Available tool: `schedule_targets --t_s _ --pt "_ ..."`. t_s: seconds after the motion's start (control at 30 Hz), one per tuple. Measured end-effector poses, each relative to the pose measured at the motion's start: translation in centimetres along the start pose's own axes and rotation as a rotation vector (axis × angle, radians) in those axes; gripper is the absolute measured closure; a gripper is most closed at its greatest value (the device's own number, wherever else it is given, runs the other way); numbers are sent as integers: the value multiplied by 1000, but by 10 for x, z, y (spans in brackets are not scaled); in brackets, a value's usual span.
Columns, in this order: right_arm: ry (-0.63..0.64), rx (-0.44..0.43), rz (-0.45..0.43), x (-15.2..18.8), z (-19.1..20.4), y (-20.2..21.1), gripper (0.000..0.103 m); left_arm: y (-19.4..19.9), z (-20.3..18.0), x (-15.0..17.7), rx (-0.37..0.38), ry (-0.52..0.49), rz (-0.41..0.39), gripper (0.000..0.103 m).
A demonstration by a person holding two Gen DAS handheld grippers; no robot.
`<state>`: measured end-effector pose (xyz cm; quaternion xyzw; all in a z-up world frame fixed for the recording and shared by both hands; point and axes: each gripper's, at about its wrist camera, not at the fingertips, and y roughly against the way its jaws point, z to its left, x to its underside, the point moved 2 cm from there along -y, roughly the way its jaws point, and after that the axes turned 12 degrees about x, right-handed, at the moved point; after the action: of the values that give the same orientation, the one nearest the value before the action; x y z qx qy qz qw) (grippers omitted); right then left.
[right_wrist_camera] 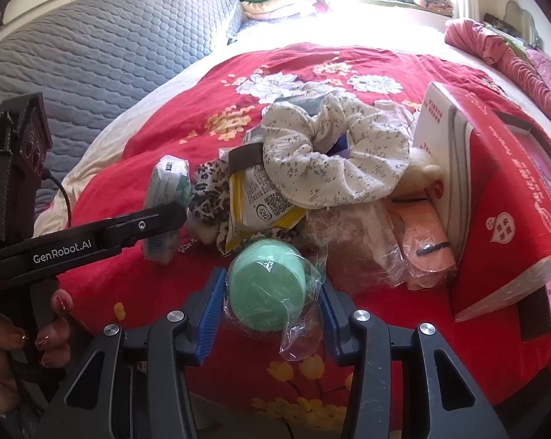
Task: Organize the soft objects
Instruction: 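Grasp the green-and-white tissue pack with the left tool while the right tool grasps the bagged green ball, then carry the tissue pack with the left tool while the right tool carries the green ball toward the pink box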
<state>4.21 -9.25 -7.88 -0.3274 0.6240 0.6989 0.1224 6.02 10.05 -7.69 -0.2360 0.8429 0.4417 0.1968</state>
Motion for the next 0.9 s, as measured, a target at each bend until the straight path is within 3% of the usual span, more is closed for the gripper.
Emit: schedule_targets --t_s 0.23,0.6,0.9 --pt "-2 -10 -86 -8 -10 30 55 19 -20 1 -36 -55 -51 53" --pt "-22 32 -258 -24 -39 81 55 24 -80 5 -55 -156 -51 53" --pt "-44 76 -358 -26 -70 113 55 22 -121 6 -67 -175 -38 53"
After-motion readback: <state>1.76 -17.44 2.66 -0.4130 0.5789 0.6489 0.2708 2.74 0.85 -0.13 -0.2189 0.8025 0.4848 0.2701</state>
